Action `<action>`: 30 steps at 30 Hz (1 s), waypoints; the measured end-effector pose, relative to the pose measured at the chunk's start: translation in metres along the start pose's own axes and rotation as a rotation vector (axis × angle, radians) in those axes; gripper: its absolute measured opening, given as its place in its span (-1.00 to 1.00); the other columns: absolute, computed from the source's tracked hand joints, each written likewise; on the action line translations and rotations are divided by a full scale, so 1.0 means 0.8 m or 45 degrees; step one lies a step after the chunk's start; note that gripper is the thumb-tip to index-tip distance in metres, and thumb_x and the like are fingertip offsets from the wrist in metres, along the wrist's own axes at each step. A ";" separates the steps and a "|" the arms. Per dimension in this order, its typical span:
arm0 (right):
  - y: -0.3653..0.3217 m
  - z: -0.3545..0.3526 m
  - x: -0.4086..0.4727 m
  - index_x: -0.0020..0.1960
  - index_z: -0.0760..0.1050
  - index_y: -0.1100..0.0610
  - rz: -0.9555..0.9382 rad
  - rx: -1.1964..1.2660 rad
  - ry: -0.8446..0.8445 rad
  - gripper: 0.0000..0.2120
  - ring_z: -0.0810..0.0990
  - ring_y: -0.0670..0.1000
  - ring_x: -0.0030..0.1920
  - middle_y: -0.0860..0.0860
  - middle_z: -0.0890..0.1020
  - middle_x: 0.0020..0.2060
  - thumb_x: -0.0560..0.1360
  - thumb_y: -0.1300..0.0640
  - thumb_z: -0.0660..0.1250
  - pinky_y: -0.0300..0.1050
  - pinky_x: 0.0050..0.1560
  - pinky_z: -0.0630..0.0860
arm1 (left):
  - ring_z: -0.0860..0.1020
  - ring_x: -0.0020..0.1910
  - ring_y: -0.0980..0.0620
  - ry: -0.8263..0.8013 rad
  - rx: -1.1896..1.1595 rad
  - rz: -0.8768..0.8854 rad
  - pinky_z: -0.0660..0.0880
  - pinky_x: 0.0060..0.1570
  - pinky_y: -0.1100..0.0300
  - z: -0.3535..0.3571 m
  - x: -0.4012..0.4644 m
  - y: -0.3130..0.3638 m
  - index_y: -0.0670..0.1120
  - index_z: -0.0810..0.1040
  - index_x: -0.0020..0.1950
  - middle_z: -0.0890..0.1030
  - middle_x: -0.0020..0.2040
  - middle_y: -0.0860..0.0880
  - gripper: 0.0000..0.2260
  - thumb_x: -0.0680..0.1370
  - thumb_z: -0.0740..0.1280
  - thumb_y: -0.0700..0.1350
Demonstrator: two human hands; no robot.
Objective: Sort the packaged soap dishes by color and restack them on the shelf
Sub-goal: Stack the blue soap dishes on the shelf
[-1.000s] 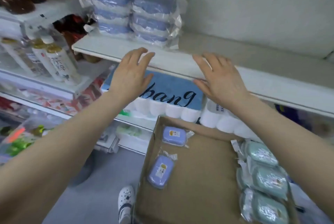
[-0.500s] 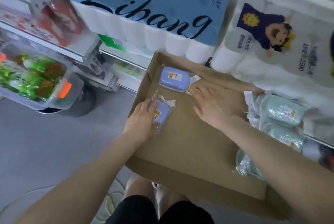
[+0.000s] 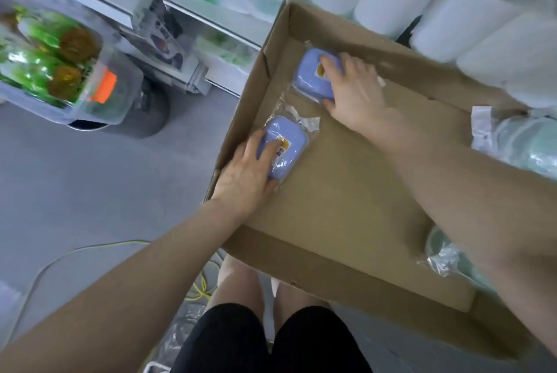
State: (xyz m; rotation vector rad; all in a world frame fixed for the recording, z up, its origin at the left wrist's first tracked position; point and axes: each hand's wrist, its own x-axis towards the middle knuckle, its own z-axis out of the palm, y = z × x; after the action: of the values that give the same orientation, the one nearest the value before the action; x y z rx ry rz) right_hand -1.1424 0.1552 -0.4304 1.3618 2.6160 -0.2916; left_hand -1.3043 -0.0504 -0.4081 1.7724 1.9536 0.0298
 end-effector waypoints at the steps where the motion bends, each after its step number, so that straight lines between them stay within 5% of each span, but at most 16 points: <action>1: 0.005 0.005 -0.015 0.49 0.23 0.10 0.029 0.011 0.019 -0.28 0.44 0.29 0.20 0.26 0.44 0.24 0.43 0.00 0.44 0.13 0.19 0.33 | 0.36 0.29 -0.20 -0.002 0.006 0.002 0.49 0.17 -0.08 0.000 -0.001 0.001 0.03 0.27 0.46 0.18 0.48 -0.10 -0.39 0.47 0.43 -0.03; 4: 0.023 0.024 -0.077 0.45 0.29 0.10 0.168 0.042 0.070 -0.29 0.49 0.26 0.08 0.21 0.50 0.10 0.38 -0.01 0.45 0.09 0.05 0.38 | 0.38 0.28 -0.20 -0.030 0.027 -0.011 0.49 0.18 -0.05 -0.002 -0.002 0.006 0.03 0.26 0.46 0.19 0.47 -0.11 -0.38 0.47 0.44 0.00; 8: 0.038 0.046 -0.160 0.42 0.32 0.11 0.415 0.128 0.087 -0.28 0.49 0.26 0.10 0.20 0.49 0.16 0.33 0.00 0.48 0.13 0.10 0.39 | 0.45 0.23 -0.23 -0.087 0.014 -0.026 0.50 0.18 -0.07 -0.002 0.000 0.016 -0.03 0.21 0.49 0.18 0.45 -0.15 -0.37 0.50 0.40 -0.01; 12: 0.036 0.059 -0.214 0.36 0.35 0.07 0.582 0.208 0.122 -0.26 0.52 0.27 0.09 0.19 0.50 0.17 0.25 0.03 0.55 0.12 0.06 0.44 | 0.55 0.03 -0.19 -0.252 0.169 -0.009 0.59 -0.11 -0.04 0.002 -0.002 0.046 -0.08 0.18 0.50 0.26 0.35 -0.17 -0.40 0.53 0.35 -0.04; 15: 0.036 0.061 -0.230 0.40 0.38 0.08 0.614 0.245 0.102 -0.23 0.51 0.28 0.12 0.20 0.50 0.20 0.25 0.03 0.57 0.14 0.11 0.44 | 0.51 0.00 -0.19 -0.055 0.409 0.287 0.56 -0.34 0.02 0.004 0.004 0.060 -0.08 0.40 0.37 0.43 0.18 -0.16 -0.40 0.35 0.43 -0.30; 17: 0.038 0.063 -0.230 0.44 0.34 0.06 0.634 0.264 0.074 -0.22 0.49 0.27 0.17 0.19 0.48 0.25 0.28 0.01 0.55 0.14 0.14 0.41 | 0.36 0.32 -0.26 -0.033 0.493 0.527 0.53 0.02 -0.05 0.000 0.022 0.065 -0.01 0.30 0.47 0.30 0.38 -0.15 -0.31 0.37 0.34 -0.37; 19: 0.041 0.067 -0.229 0.46 0.31 0.04 0.639 0.277 0.072 -0.20 0.48 0.25 0.19 0.18 0.47 0.26 0.29 -0.01 0.53 0.13 0.16 0.40 | -0.06 0.54 -0.23 -0.264 0.686 0.730 0.16 0.46 -0.07 -0.002 0.045 0.068 0.07 0.02 0.57 -0.03 0.56 -0.11 -0.20 0.44 0.31 -0.32; 21: 0.043 0.072 -0.227 0.46 0.30 0.05 0.630 0.282 0.087 -0.17 0.51 0.24 0.18 0.17 0.49 0.22 0.27 -0.03 0.53 0.12 0.14 0.42 | -0.22 0.55 -0.20 -0.373 0.917 0.863 -0.14 0.52 -0.03 0.007 0.068 0.066 0.09 -0.16 0.57 -0.18 0.58 -0.07 -0.07 0.43 0.41 -0.22; 23: 0.045 0.075 -0.226 0.46 0.30 0.06 0.616 0.285 0.099 -0.17 0.52 0.24 0.16 0.17 0.50 0.19 0.26 -0.03 0.54 0.11 0.13 0.43 | -0.13 0.55 -0.20 -0.315 0.938 0.925 -0.14 0.50 -0.01 0.022 0.080 0.059 0.10 -0.10 0.55 -0.08 0.58 -0.07 -0.05 0.38 0.48 -0.16; 27: 0.050 0.068 -0.225 0.50 0.24 0.05 0.615 0.340 0.024 -0.18 0.46 0.22 0.22 0.15 0.47 0.22 0.33 -0.05 0.50 0.10 0.22 0.37 | 0.31 0.39 -0.21 -0.165 0.798 0.914 0.13 0.44 0.03 0.027 0.081 0.059 -0.02 0.34 0.40 0.38 0.35 -0.18 -0.20 0.20 0.57 -0.15; 30: 0.051 0.050 -0.230 0.49 0.26 0.04 0.651 0.412 0.060 -0.20 0.47 0.21 0.18 0.13 0.49 0.17 0.33 -0.08 0.49 0.10 0.18 0.41 | 0.42 0.22 -0.19 -0.124 0.511 0.713 0.28 0.29 0.06 0.006 0.066 0.062 -0.08 0.41 0.35 0.43 0.22 -0.17 -0.30 0.25 0.57 -0.07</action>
State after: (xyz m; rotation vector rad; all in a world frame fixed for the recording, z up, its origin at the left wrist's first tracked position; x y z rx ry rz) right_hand -1.0020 0.0231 -0.4275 2.0972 2.2089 -0.6235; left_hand -1.2577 0.0052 -0.4138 2.4827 1.4058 -0.2707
